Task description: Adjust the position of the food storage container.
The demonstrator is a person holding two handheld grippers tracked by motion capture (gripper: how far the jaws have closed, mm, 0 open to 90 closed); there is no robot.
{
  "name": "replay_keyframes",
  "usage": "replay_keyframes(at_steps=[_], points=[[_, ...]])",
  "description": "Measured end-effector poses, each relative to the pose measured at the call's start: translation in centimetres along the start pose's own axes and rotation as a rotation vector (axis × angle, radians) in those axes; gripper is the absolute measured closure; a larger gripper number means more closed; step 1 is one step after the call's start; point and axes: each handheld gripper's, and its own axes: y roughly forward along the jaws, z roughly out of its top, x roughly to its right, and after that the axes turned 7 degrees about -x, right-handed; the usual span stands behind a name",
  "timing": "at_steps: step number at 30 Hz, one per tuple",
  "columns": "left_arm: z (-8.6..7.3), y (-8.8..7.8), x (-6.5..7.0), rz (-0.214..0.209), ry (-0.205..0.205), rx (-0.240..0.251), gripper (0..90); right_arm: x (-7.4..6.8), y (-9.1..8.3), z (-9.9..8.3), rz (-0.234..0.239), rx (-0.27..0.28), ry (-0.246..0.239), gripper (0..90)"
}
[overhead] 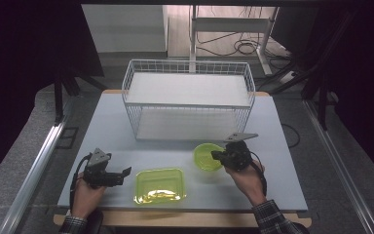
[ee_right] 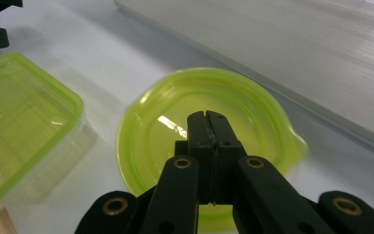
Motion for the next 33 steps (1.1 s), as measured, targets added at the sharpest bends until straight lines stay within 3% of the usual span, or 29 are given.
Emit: replay_keyframes(at_steps=[14,24,33], points=[[0.2,-0.1,0.2,-0.002,-0.009,-0.021,5.5,-2.4,2.7,2.3,0.038,-0.005,-0.045,89.3],[0.2,-0.1,0.1,-0.005,-0.022,-0.019,5.0,-3.6,5.0,3.4,0.071,-0.041,-0.083,89.2],[0.2,-0.1,0.2,-0.020,-0.030,-0.037,4.6,-3.8,6.0,3.1,0.053,-0.080,-0.106,89.3]])
